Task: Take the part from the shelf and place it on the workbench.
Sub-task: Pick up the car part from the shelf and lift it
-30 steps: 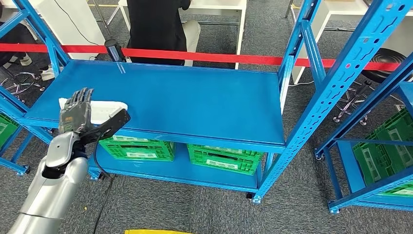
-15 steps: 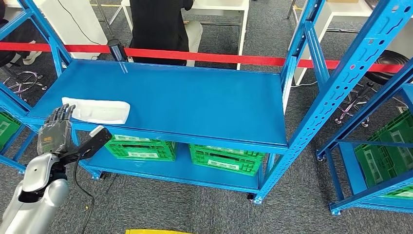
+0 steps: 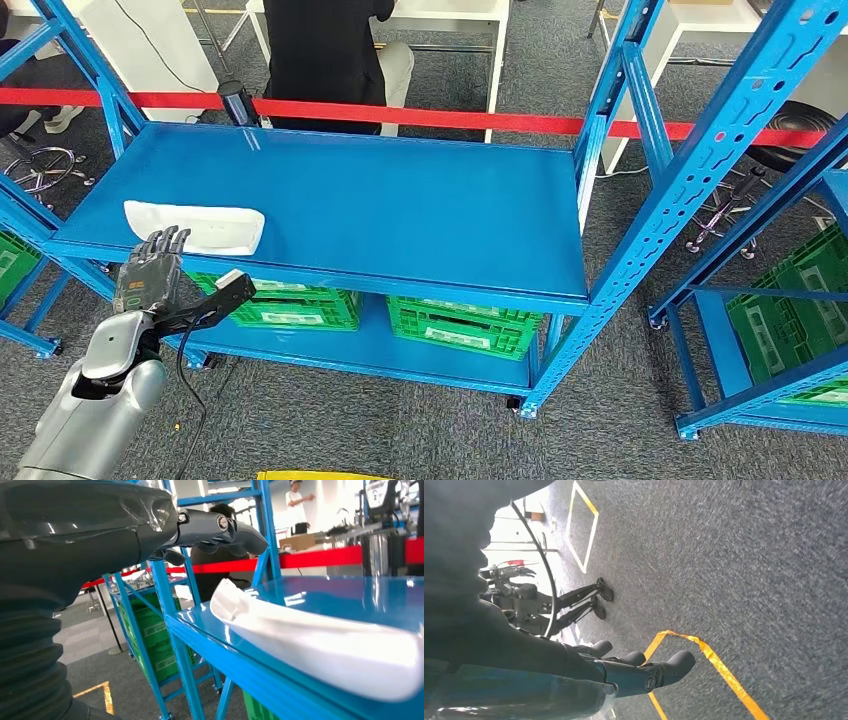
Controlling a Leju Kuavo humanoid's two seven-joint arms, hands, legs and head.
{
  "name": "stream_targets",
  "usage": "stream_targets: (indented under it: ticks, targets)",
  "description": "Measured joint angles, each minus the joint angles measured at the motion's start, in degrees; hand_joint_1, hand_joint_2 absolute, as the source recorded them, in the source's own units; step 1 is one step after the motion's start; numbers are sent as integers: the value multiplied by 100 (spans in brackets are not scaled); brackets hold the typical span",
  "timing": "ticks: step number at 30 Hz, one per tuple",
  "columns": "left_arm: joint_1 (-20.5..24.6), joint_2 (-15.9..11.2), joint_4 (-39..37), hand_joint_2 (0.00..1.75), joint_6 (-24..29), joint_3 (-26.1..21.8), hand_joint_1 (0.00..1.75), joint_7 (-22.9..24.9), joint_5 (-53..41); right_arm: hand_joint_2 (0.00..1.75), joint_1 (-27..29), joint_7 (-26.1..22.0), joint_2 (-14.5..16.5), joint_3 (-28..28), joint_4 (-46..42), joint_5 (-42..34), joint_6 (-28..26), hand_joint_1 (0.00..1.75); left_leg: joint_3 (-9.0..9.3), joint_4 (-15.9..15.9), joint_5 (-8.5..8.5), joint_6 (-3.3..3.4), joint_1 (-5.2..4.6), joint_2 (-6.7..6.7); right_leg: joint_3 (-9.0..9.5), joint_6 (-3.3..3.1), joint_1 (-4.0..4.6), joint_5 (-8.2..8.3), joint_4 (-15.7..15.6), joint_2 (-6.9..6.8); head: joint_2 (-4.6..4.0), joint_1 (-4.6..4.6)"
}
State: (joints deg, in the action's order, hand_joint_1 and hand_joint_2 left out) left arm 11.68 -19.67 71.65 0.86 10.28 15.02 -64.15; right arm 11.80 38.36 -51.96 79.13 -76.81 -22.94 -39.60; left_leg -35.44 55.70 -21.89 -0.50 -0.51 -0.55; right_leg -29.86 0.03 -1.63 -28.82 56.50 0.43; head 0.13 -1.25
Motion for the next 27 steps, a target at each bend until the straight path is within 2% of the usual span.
stream_targets:
  ticks: [6,16,27]
  targets:
    - [116,28,-229,175,-52,127,0,30,-107,175,-289,0,-56,483,-45,-193,-2,0,-1,1,0,0,-1,-1,-2,0,-2,0,0,0,0,1]
    - [607,162,-762,175,72,284,0,-5,-275,175,-337,0,-164,624,-198,-211,-4,0,0,2,1,1,-1,1,8,0,-2,1,0,1,0,1]
    - [841,192,-1038,175,264,319,0,-52,-319,175,-498,0,-163,840,-198,-232,-4,0,-1,2,1,1,-1,2,6,0,-1,1,0,2,0,0]
